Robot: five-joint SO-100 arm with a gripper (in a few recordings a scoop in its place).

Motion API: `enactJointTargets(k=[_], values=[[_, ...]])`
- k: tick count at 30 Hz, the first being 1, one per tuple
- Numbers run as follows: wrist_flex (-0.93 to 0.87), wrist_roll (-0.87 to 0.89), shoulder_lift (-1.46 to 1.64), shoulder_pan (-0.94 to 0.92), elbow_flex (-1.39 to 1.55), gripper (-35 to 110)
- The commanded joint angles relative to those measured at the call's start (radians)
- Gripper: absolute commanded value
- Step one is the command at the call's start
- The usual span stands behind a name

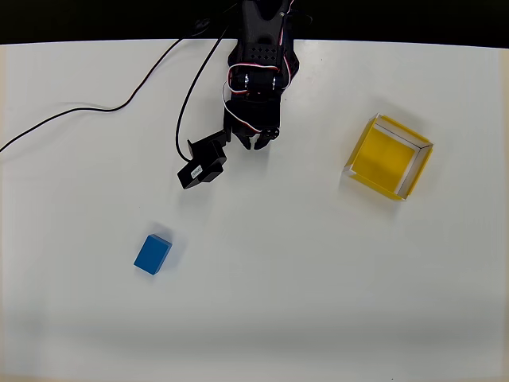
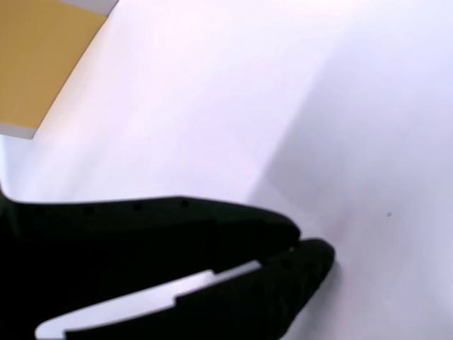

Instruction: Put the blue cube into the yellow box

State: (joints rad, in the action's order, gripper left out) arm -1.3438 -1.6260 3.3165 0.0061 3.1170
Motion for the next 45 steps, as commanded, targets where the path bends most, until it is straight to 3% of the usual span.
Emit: enactJointTargets(k=[1, 33, 45], values=[[-0.015, 0.023, 0.029, 0.023, 0.028, 1], [-0.015, -0.015, 0.029, 0.031, 0.028, 0], [0.16, -0.075, 0.025, -0.049, 0.023, 0]])
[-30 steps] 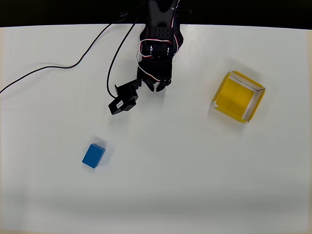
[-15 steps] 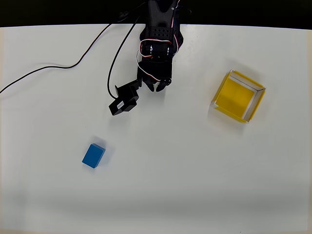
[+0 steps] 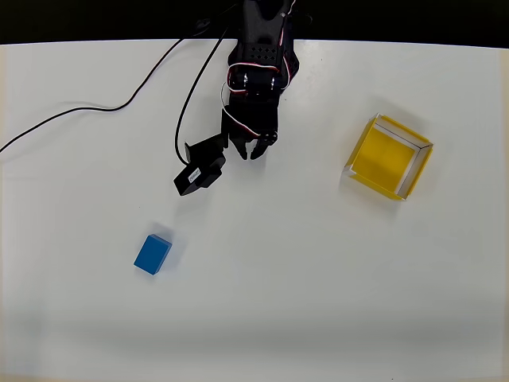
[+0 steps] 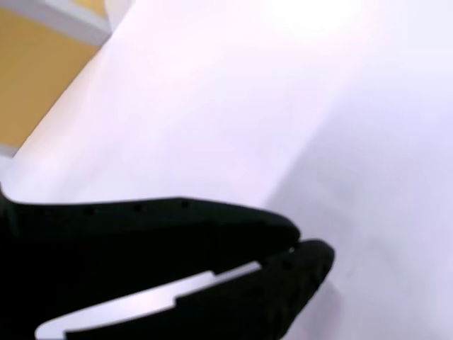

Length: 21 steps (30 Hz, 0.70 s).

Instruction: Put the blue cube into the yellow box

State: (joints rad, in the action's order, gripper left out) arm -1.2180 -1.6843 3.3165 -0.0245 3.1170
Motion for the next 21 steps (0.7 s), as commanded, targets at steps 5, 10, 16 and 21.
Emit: enactJointTargets(k=[5, 10, 16, 21], values=[[0.272, -0.025, -0.114, -0.086, -0.072, 2], [0.46, 0.038, -0.38, -0.161, -0.293, 9], [0.64, 0.225, -0.643, -0.273, -0.491, 23], [0.805, 0.276, -0.822, -0.38, -0.546, 38]])
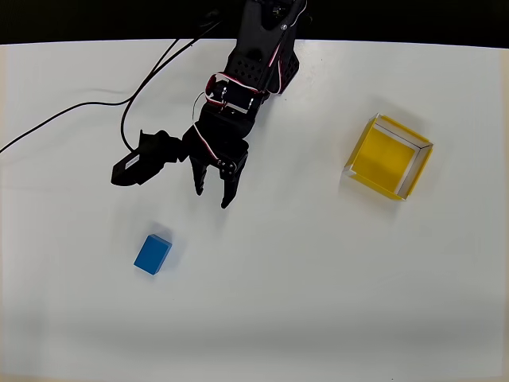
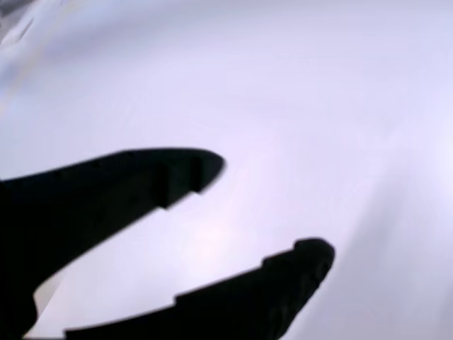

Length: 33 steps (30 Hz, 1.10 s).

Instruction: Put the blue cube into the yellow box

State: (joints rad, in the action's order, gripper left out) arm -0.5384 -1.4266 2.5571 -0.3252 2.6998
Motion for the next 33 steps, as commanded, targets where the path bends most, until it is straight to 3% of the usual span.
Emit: enactJointTargets(k=[1, 6, 18, 33], values=[[0.181, 0.023, -0.1, -0.097, -0.129, 40], [0.433, -0.005, -0.327, -0.172, -0.17, 45], [0.515, -0.002, -0.787, -0.281, -0.532, 54], [0.56, -0.044, -1.085, -0.233, -0.79, 56]])
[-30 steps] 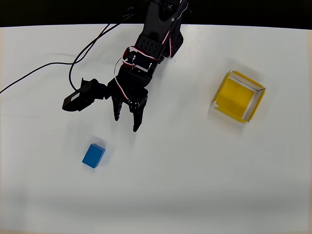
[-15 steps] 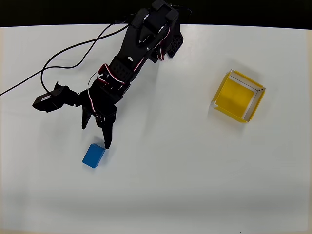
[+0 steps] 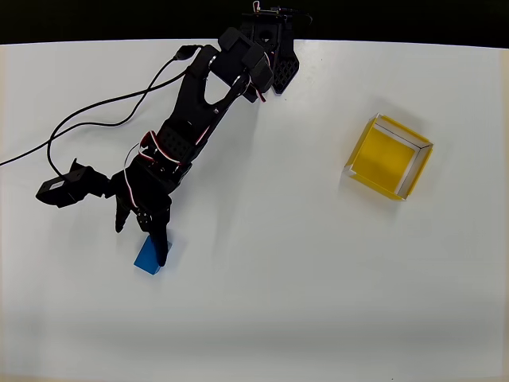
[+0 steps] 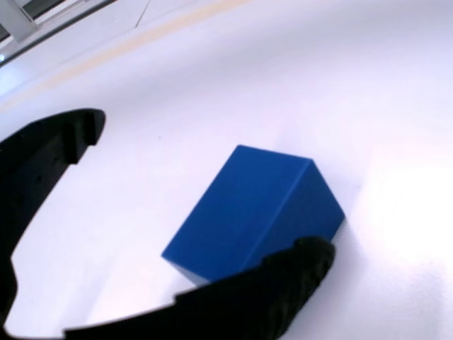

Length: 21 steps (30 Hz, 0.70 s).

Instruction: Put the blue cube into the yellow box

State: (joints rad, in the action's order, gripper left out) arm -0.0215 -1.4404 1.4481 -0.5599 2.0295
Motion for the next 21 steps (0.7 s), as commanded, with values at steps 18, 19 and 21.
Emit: enactJointTargets(k=[18, 19, 21], values=[[0.077, -0.156, -0.161, 0.057, -0.181, 53], [0.077, -0.161, -0.17, 0.057, -0.187, 53], [0.077, -0.169, -0.19, 0.057, -0.199, 52]])
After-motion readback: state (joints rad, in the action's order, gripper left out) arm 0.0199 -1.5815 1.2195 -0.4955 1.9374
